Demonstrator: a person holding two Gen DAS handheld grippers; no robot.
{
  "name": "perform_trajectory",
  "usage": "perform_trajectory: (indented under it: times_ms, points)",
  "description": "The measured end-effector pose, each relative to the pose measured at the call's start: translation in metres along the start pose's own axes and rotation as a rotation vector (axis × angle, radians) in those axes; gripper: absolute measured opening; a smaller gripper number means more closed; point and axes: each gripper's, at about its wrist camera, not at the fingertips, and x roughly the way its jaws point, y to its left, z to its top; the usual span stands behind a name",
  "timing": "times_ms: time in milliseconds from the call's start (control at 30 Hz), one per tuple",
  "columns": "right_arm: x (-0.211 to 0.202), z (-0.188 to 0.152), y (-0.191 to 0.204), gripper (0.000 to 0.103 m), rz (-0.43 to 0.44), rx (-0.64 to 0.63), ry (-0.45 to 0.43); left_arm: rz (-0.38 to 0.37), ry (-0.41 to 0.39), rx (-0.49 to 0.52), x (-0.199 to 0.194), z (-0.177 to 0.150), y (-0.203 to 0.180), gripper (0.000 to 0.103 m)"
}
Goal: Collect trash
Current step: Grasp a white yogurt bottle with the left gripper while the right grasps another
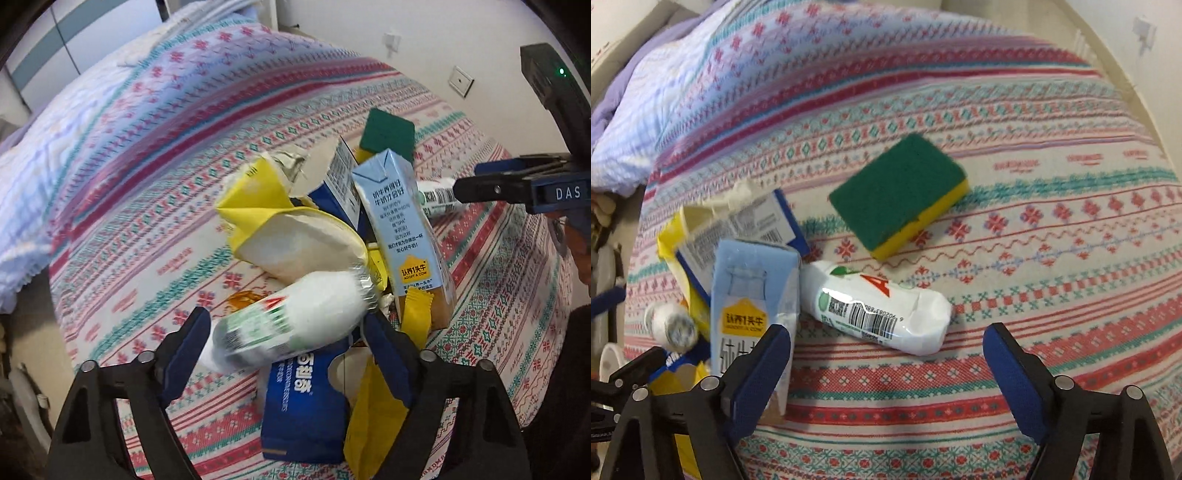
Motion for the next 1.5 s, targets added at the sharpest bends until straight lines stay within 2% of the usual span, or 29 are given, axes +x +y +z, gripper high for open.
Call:
perform_trajectory:
  times_ms: [233, 367, 467, 600, 700, 767, 867, 1100, 1200, 1233, 1333, 1500]
  points:
    - [0.016, 0.009, 0.002, 0.077, 0.021, -0.034, 0.019, -0.051, 0.005, -0.036, 0.013, 0.002, 0.001, 0.070]
    - [0.026, 0.009, 0.004, 0.073, 0.021, -0.060, 0.036, -0.043, -0.003, -0.053, 0.008, -0.002, 0.008, 0.070]
    - [0.032, 0.008, 0.007, 0.073, 0.006, -0.081, 0.040, -0.028, 0.023, -0.066, 0.008, -0.006, 0.019, 0.070]
    - [0.038, 0.007, 0.009, 0.072, 0.006, -0.103, 0.057, -0.008, 0.059, -0.136, 0.011, -0.013, 0.036, 0.070]
    - [0.048, 0.005, 0.010, 0.064, 0.006, -0.102, 0.096, -0.004, 0.059, -0.235, 0.011, -0.019, 0.055, 0.070]
    - [0.049, 0.005, 0.007, 0.060, 0.010, -0.097, 0.094, -0.024, 0.052, -0.260, 0.006, -0.022, 0.064, 0.070]
    - [0.047, 0.007, 0.001, 0.055, 0.012, -0.069, 0.089, -0.061, 0.032, -0.243, -0.006, -0.024, 0.068, 0.070]
    - [0.029, 0.001, -0.020, 0.054, 0.029, -0.039, 0.082, -0.024, 0.048, -0.136, -0.024, -0.032, 0.079, 0.070]
    - [0.020, -0.001, -0.026, 0.053, 0.030, -0.034, 0.069, -0.024, 0.085, -0.092, -0.015, -0.039, 0.079, 0.070]
    - [0.016, -0.003, -0.029, 0.053, 0.028, -0.037, 0.065, -0.020, 0.097, -0.091, -0.001, -0.031, 0.070, 0.070]
    - [0.010, -0.006, -0.036, 0.053, 0.026, -0.042, 0.062, -0.001, 0.125, -0.101, 0.013, -0.035, 0.069, 0.069]
    - [0.012, -0.009, -0.036, 0.053, 0.027, -0.040, 0.074, 0.050, 0.122, -0.174, 0.026, -0.042, 0.069, 0.049]
